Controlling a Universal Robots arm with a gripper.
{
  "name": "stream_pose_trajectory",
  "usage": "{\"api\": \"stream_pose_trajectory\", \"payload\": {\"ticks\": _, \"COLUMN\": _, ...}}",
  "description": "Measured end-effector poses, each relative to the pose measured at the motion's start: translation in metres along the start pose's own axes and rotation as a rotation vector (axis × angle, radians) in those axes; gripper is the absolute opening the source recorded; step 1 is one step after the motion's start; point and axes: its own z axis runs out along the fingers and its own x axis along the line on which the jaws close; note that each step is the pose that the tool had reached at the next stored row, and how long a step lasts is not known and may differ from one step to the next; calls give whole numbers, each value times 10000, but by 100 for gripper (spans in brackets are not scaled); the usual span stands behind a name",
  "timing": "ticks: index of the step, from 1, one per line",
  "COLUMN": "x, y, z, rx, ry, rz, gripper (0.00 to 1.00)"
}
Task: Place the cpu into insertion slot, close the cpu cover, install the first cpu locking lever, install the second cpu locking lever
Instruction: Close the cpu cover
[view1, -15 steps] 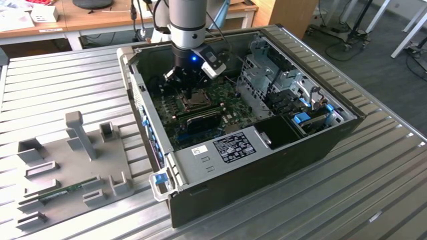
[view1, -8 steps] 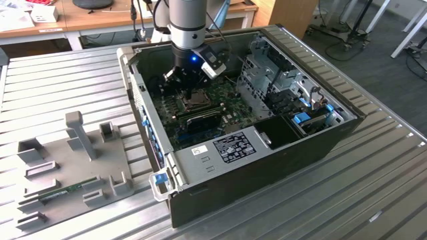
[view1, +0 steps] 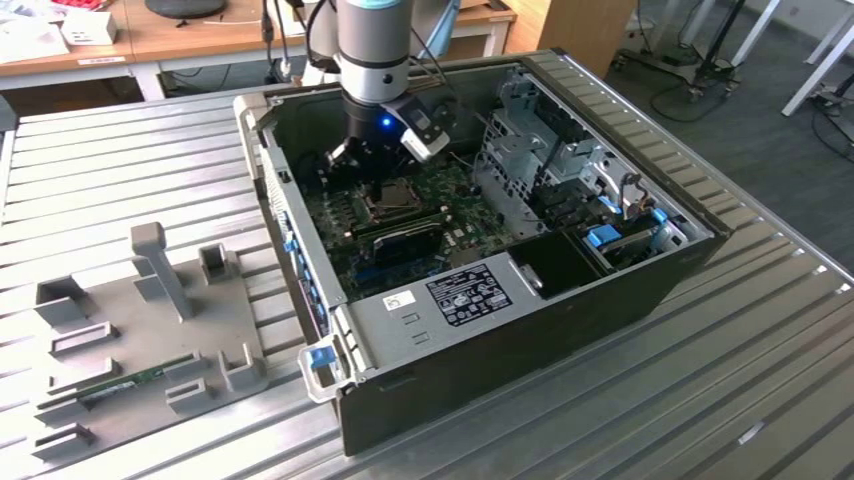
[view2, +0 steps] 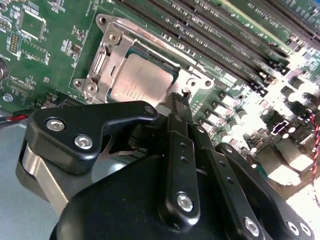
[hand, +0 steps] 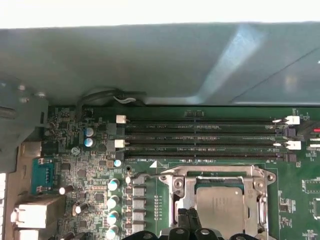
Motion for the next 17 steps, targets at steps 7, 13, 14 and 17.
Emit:
{"api": "stream_pose_trajectory", "payload": {"ticks": 7, "x": 5, "y": 5, "z": 46, "rx": 0, "ry": 0, "rz": -1, "gripper": 10}}
{"api": "stream_pose_trajectory", "payload": {"ticks": 13, "x": 10, "y": 4, "z": 77, "rx": 0, "ry": 1, "rz": -1, "gripper": 10}}
{"api": "stream_pose_trajectory", "payload": {"ticks": 14, "x": 10, "y": 4, "z": 77, "rx": 1, "ry": 1, "rz": -1, "gripper": 10}}
{"api": "stream_pose_trajectory", "payload": {"ticks": 17, "x": 10, "y": 4, "z": 79, "rx": -1, "ry": 0, "rz": -1, "gripper": 10}}
